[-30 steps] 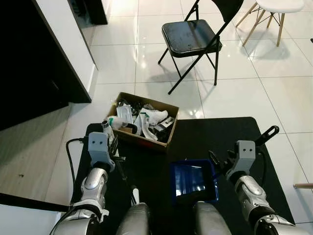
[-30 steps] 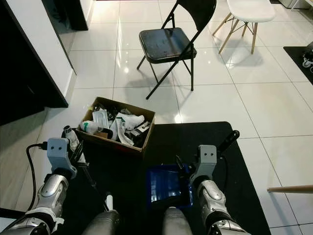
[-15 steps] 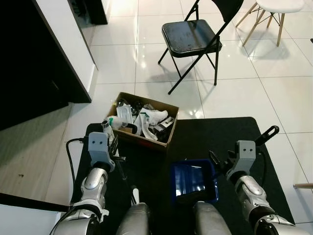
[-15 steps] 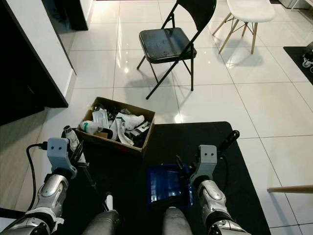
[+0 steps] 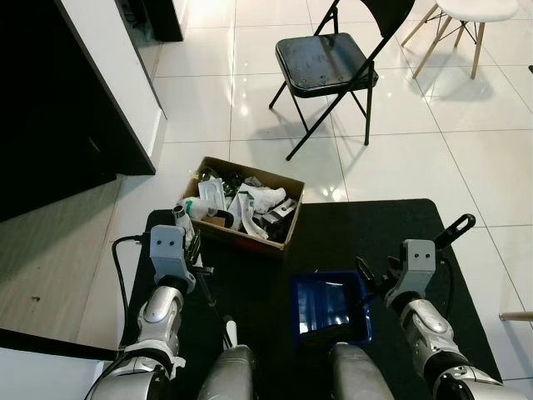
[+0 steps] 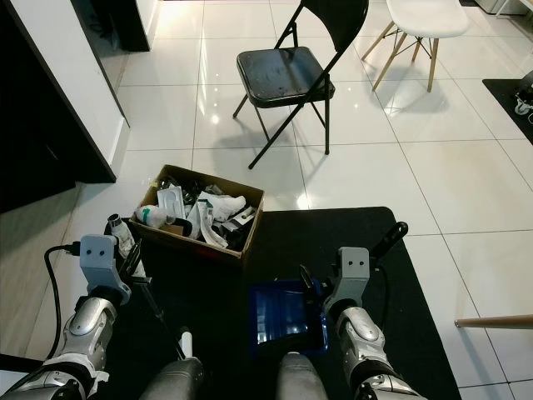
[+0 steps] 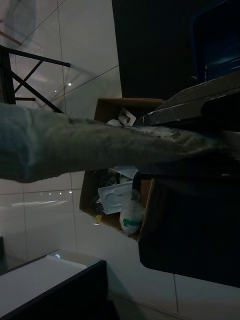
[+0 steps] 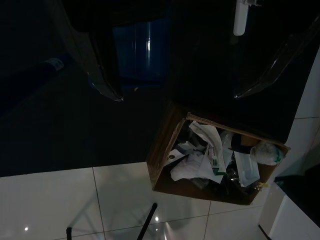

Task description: Sweep floor

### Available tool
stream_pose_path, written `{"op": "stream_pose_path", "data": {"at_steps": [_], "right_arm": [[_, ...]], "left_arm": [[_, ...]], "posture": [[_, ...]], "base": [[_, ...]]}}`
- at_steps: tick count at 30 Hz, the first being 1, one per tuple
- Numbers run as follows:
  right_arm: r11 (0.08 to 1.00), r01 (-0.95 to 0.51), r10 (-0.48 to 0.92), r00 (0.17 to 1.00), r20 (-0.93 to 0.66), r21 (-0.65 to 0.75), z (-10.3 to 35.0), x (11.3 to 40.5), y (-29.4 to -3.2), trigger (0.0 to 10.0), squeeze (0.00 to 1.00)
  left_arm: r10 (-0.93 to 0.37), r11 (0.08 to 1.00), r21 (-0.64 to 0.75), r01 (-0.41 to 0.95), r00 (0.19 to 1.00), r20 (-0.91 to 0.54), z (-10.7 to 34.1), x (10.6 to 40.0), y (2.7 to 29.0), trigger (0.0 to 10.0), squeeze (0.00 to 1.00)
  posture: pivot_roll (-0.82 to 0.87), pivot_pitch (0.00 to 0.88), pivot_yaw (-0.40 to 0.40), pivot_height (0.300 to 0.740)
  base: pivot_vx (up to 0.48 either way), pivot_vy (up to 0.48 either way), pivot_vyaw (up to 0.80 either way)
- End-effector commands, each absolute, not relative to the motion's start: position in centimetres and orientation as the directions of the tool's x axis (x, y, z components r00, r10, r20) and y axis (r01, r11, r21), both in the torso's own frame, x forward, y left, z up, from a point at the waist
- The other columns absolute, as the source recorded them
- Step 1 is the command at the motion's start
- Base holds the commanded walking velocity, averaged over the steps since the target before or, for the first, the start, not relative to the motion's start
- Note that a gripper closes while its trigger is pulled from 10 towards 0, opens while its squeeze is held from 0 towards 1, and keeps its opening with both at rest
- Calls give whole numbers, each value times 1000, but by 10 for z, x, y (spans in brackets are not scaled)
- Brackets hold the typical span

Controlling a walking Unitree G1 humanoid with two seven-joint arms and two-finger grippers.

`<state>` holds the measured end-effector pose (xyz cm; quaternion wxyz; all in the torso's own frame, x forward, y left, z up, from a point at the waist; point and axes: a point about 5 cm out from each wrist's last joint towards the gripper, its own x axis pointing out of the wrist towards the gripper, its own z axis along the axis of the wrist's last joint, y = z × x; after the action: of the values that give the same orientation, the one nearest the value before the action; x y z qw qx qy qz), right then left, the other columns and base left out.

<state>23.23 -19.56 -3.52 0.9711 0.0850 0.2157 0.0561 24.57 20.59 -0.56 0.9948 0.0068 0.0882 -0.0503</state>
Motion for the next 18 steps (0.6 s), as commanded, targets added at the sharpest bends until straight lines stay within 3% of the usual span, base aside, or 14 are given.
{"op": "stream_pose_path", "data": {"at_steps": [1,18], "right_arm": [[979,-65,145,890,-431,194,-40,227,-196,10000,0],[978,-62,144,890,-433,198,-40,227,-196,10000,0]], "left_arm": [[-105,994,-30,101,965,-242,-19,234,201,10000,0],[-112,994,-31,108,964,-243,-19,234,201,9686,0]], "posture": [[27,57,-20,740],[26,55,-17,740]], "base": [[0,0,0],[0,0,0]]}}
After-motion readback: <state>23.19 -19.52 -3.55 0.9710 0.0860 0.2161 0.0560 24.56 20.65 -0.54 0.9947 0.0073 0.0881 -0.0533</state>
